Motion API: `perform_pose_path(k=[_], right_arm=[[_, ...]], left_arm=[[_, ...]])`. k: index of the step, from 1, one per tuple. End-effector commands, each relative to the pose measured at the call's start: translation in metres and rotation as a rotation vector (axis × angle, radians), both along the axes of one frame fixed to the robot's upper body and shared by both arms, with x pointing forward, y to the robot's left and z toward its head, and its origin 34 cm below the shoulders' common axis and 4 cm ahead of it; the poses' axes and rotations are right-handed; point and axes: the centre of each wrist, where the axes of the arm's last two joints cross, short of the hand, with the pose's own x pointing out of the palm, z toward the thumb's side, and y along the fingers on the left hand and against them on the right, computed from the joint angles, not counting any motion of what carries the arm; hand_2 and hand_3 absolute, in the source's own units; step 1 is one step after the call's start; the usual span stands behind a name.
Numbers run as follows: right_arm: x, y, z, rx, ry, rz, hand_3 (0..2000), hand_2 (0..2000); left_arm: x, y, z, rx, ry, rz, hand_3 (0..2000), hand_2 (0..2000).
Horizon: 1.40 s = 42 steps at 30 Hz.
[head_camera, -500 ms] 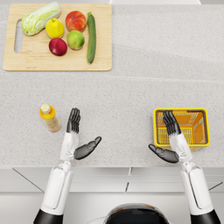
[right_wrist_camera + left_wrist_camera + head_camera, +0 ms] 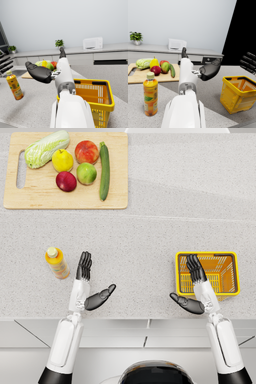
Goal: Pick up the lemon tea and place it into the yellow basket
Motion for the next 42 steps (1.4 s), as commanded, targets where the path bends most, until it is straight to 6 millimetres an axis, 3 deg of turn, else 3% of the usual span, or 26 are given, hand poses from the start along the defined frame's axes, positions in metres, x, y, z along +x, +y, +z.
perform_pose_path(k=[1, 5, 7, 13, 18, 27, 34, 39, 40, 41, 42], right_arm=[[0.005, 0.004, 0.003, 0.032, -0.028, -0.025, 0, 0], [0.019, -0.018, 0.035, 0.09, -0.191, -0.197, 0, 0], [0.019, -0.029, 0.043, 0.029, -0.25, -0.284, 0, 0], [0.019, -0.063, 0.051, -0.147, -0.333, -0.509, 0, 0], [0.019, -0.077, 0.048, -0.176, -0.321, -0.583, 0, 0], [0.015, -0.047, 0.036, -0.196, -0.303, -0.479, 0, 0], [0.016, -0.041, 0.03, -0.192, -0.283, -0.459, 0, 0], [0.021, -0.037, 0.028, -0.186, -0.271, -0.447, 0, 0], [0.021, -0.037, 0.027, -0.185, -0.268, -0.448, 0, 0], [0.022, -0.037, 0.024, -0.186, -0.255, -0.447, 0, 0], [0.023, -0.036, 0.022, -0.186, -0.247, -0.444, 0, 0]], left_arm=[[0.013, 0.003, 0.004, -0.024, -0.032, 0.015, 0, 0], [0.035, 0.036, 0.025, -0.035, -0.148, 0.141, 0, 0], [0.037, 0.048, 0.032, 0.034, -0.194, 0.213, 0, 0], [0.042, 0.096, 0.028, 0.211, -0.187, 0.452, 0, 0], [0.053, 0.113, -0.019, 0.24, 0.007, 0.503, 0, 0], [0.092, 0.114, -0.1, 0.237, 0.376, 0.472, 0, 0], [0.116, 0.114, -0.132, 0.2, 0.623, 0.469, 0, 0], [0.122, 0.11, -0.135, 0.186, 0.688, 0.462, 0, 0], [0.123, 0.111, -0.134, 0.169, 0.682, 0.468, 327, 1361], [0.122, 0.109, -0.132, 0.174, 0.653, 0.446, 653, 2000], [0.12, 0.109, -0.13, 0.175, 0.624, 0.42, 980, 2000]])
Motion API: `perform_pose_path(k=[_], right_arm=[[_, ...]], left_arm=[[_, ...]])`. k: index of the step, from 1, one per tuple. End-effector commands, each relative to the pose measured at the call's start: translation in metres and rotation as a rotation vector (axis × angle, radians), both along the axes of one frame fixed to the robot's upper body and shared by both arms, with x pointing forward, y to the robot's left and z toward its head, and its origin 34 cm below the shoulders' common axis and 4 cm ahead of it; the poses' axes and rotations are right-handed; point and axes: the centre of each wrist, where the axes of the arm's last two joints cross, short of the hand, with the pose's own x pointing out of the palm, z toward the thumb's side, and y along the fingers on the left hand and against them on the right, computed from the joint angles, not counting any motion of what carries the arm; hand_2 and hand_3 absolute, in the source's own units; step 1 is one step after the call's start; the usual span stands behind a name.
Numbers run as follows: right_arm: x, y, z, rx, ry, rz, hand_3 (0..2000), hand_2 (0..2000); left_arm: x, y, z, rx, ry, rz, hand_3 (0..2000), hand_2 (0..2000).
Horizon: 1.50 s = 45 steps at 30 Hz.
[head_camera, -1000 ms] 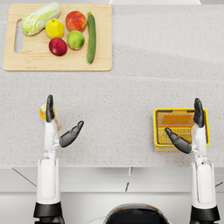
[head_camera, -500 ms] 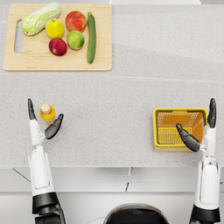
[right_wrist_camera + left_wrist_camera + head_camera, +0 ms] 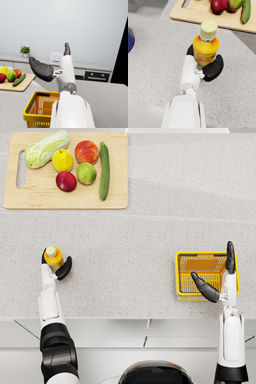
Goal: Pick up the lemon tea and place it into the yellow basket
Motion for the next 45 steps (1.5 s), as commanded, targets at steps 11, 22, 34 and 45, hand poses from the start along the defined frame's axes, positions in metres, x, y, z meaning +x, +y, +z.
perform_pose_path(k=[11, 22, 34, 45], right_arm=[[0.021, 0.076, -0.034, -0.031, 0.144, 0.243, 0, 0], [0.024, 0.145, -0.032, -0.249, 0.092, 0.359, 0, 0], [0.034, 0.147, -0.001, -0.221, 0.012, 0.35, 0, 0], [0.034, 0.132, 0.014, -0.19, -0.033, 0.345, 2000, 2000]], left_arm=[[-0.025, -0.059, 0.147, 0.158, -0.701, -0.268, 2000, 2000], [-0.036, -0.174, 0.199, 0.136, -0.906, -0.644, 2000, 2000], [-0.074, -0.215, 0.177, 0.118, -0.891, -0.834, 2000, 2000], [-0.057, -0.185, 0.144, 0.11, -0.767, -0.641, 367, 0]])
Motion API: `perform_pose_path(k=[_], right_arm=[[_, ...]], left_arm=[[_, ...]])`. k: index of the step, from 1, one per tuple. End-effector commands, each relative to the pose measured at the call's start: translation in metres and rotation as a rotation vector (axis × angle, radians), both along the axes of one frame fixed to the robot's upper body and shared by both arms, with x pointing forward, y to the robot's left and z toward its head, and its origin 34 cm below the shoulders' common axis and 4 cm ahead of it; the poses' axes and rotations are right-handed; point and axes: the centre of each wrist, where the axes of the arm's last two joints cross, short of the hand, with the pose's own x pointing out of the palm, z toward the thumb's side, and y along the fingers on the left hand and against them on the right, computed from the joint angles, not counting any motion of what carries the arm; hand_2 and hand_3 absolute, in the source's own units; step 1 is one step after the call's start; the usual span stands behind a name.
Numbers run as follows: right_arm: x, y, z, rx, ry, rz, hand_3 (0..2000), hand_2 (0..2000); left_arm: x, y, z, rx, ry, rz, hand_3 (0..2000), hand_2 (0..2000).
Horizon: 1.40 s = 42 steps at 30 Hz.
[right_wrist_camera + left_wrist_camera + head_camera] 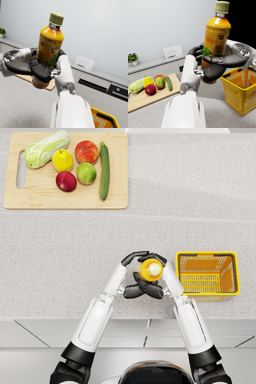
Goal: Pick up the lemon tea and place it into the yellow basket
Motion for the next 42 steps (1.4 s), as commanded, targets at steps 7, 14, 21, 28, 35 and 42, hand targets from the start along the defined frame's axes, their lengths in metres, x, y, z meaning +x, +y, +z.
perform_pose_path(k=[7, 14, 21, 28, 35, 42], right_arm=[[0.03, -0.053, 0.041, 0.135, -0.085, -0.197, 2000, 2000], [0.022, -0.135, 0.039, 0.275, -0.103, -0.474, 2000, 2000], [0.006, -0.148, 0.022, 0.298, -0.058, -0.539, 2000, 2000], [-0.017, -0.157, -0.02, 0.175, 0.342, -0.646, 2000, 2000], [-0.015, -0.136, 0.0, 0.182, 0.083, -0.567, 40, 0], [-0.006, -0.137, 0.078, 0.193, -0.289, -0.511, 0, 0]], left_arm=[[-0.02, 0.069, 0.034, -0.135, -0.141, 0.234, 0, 0], [-0.014, 0.106, 0.034, -0.188, -0.137, 0.381, 0, 0], [-0.007, 0.135, 0.041, -0.232, -0.151, 0.486, 0, 0], [-0.002, 0.139, 0.037, -0.239, -0.129, 0.503, 0, 0], [0.001, 0.135, 0.033, -0.237, -0.112, 0.492, 0, 0], [0.022, 0.149, 0.091, -0.282, -0.258, 0.513, 0, 0]])
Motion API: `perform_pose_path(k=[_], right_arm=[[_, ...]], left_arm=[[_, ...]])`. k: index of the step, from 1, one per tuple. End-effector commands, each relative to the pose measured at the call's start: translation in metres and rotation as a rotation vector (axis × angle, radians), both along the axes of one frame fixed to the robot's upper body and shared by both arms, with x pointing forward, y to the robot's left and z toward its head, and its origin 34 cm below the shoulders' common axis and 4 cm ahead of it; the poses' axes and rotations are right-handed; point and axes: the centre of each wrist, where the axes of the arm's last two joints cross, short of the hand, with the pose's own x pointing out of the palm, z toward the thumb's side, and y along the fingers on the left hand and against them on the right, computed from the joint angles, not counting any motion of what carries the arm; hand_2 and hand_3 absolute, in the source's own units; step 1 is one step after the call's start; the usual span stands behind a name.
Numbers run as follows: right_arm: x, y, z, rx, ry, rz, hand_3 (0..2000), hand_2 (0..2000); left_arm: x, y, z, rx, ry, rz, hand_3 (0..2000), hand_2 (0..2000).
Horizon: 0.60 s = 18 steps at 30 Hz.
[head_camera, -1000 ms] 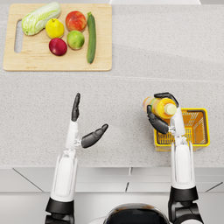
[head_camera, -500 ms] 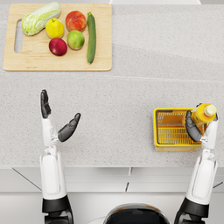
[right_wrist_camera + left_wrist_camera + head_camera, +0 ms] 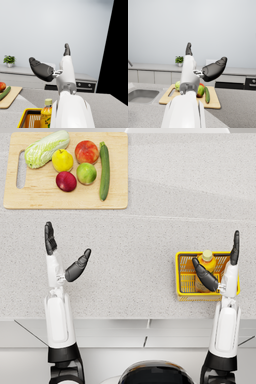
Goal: Pick up the lemon tea and place it into the yellow basket
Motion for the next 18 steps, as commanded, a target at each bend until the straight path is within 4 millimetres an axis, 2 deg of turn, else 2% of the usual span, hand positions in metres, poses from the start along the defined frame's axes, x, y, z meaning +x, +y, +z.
perform_pose_path(k=[1, 5, 7, 8, 18], right_arm=[[0.004, -0.018, 0.03, 0.007, -0.093, -0.055, 0, 0], [0.007, -0.036, 0.017, 0.042, -0.052, -0.113, 0, 0], [0.015, -0.029, 0.007, 0.034, -0.005, -0.085, 0, 0], [0.009, -0.028, 0.011, 0.031, -0.028, -0.086, 0, 0], [0.014, -0.028, 0.002, 0.035, 0.01, -0.084, 0, 0]], left_arm=[[0.006, 0.015, 0.03, -0.02, -0.08, 0.046, 0, 0], [0.005, 0.027, 0.022, -0.051, -0.058, 0.083, 0, 0], [0.007, 0.025, 0.014, -0.051, -0.029, 0.077, 0, 0], [0.006, 0.022, 0.014, -0.045, -0.032, 0.069, 0, 0], [0.007, 0.025, 0.007, -0.054, -0.01, 0.075, 0, 0]])
